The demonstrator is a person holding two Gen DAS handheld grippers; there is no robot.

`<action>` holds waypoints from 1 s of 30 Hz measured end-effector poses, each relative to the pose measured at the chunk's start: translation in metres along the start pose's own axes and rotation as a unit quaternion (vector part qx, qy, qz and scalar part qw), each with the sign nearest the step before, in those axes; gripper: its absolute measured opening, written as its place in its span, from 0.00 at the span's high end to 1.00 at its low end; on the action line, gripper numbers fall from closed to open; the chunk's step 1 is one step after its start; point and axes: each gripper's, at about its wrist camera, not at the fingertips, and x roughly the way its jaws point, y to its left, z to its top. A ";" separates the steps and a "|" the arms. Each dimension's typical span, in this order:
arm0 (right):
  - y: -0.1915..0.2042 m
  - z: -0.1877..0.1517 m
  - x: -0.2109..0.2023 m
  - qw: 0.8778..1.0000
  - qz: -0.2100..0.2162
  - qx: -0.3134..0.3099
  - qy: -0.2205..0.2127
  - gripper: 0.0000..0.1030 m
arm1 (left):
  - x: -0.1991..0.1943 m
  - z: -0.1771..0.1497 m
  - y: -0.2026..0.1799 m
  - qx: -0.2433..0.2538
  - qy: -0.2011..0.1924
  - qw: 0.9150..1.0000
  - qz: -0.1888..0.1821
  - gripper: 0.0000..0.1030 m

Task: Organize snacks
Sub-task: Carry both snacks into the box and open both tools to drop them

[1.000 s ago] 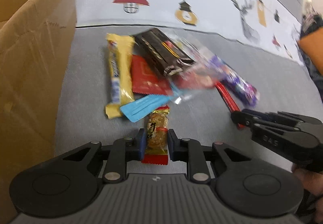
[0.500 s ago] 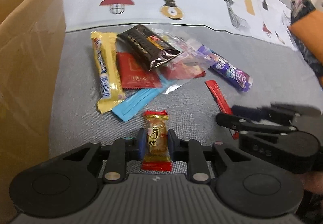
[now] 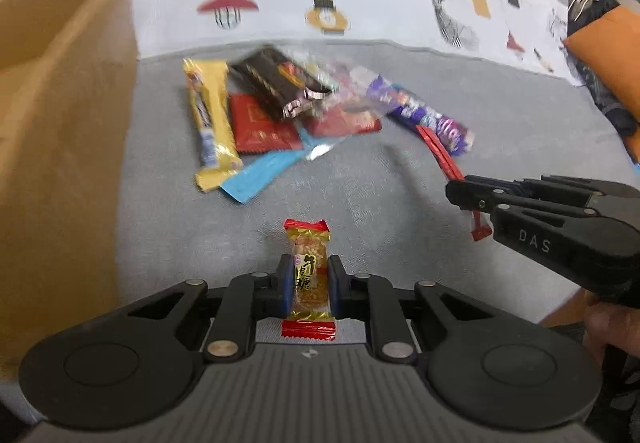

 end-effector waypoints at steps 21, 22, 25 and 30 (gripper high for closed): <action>0.070 0.008 -0.089 0.995 0.062 0.022 -0.079 0.88 | -0.153 0.011 0.042 -0.040 -0.166 0.985 0.040 0.83; 0.080 0.016 -0.095 0.994 0.070 0.019 -0.086 0.88 | -0.158 0.014 0.050 -0.053 -0.172 0.983 0.037 0.83; 0.107 0.034 -0.110 0.991 0.085 0.000 -0.106 0.88 | -0.172 0.021 0.074 -0.085 -0.194 0.977 0.031 0.83; 0.156 0.063 -0.134 0.983 0.106 -0.036 -0.143 0.88 | -0.195 0.022 0.118 -0.130 -0.227 0.965 0.022 0.83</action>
